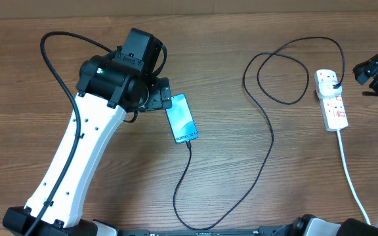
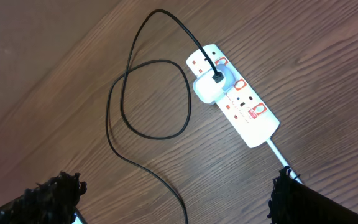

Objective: Plug charger to phone and switch on socket

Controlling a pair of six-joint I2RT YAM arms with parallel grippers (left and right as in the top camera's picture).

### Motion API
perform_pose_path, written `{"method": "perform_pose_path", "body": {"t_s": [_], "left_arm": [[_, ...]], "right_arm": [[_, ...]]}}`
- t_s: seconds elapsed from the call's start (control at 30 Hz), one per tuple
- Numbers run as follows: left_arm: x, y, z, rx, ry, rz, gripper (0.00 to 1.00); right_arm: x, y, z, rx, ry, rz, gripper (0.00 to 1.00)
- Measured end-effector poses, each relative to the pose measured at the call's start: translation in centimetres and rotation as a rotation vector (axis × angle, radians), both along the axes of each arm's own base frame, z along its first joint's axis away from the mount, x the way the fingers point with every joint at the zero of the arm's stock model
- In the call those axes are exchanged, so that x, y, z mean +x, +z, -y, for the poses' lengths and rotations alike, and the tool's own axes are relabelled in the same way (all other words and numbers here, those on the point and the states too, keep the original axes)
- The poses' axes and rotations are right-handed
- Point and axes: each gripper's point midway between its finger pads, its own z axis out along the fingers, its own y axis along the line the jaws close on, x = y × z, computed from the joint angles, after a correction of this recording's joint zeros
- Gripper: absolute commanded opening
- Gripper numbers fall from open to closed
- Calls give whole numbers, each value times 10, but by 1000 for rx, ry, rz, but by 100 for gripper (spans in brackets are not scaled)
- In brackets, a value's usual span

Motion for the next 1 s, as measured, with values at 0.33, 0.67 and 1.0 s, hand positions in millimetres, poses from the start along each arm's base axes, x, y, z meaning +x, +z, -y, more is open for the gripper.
{"method": "perform_pose_path", "body": {"t_s": [0.33,0.67,1.0], "left_arm": [[0,0,0,0,0,0,100],[1,1,-4,27,-11,8,100],[62,5,23,-65,-25,309,100]], "right_arm": [[0,0,0,2,-3,0,100],[0,0,0,3,-5,0,100],[0,0,0,4,-6,0,100]]}}
